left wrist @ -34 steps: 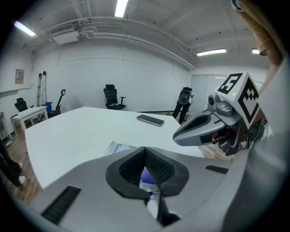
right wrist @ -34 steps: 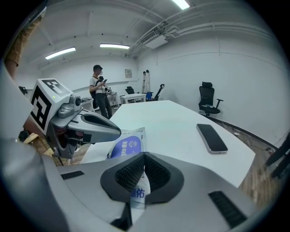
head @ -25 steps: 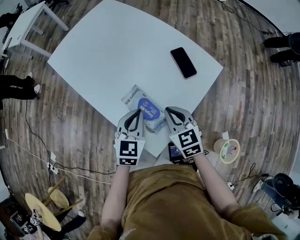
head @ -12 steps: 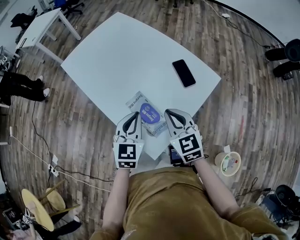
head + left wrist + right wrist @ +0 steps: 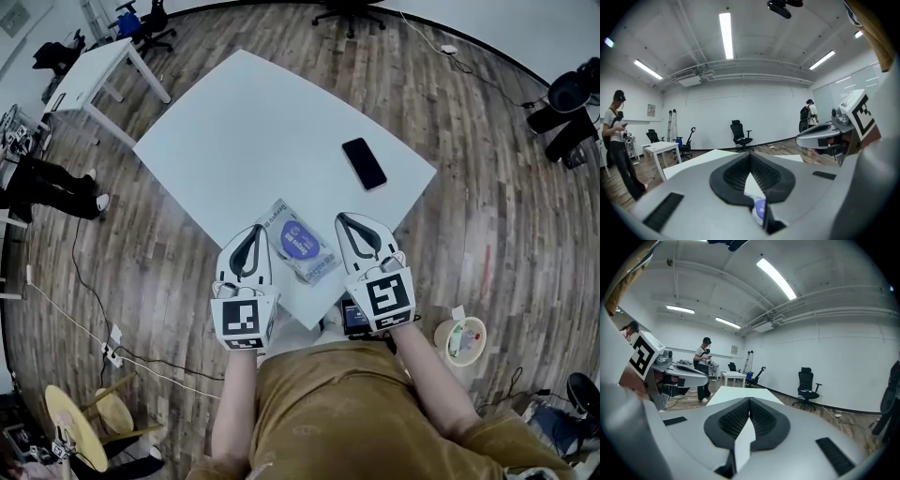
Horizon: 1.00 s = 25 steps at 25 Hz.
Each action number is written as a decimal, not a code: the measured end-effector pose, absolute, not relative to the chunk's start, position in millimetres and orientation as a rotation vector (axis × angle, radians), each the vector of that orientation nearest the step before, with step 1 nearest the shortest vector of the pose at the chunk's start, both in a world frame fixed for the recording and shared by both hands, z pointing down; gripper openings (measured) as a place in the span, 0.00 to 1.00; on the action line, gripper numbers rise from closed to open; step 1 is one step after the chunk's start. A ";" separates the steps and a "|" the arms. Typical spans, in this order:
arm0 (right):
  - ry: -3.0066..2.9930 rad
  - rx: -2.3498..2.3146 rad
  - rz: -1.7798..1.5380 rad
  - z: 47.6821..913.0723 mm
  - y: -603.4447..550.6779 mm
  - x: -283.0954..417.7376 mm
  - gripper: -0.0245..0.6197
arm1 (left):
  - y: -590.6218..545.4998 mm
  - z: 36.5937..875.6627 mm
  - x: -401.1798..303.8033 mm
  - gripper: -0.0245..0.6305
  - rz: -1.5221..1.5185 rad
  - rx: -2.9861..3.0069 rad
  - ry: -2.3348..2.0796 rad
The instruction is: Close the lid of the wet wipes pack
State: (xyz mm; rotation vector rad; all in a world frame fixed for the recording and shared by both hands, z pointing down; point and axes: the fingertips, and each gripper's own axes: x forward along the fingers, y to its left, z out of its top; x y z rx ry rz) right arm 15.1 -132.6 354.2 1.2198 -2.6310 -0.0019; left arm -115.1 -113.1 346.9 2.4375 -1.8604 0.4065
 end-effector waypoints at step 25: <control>-2.713 1.330 -0.143 278.2 -133.8 16.5 0.05 | -109.0 269.9 -158.5 0.05 0.266 2.401 -2.083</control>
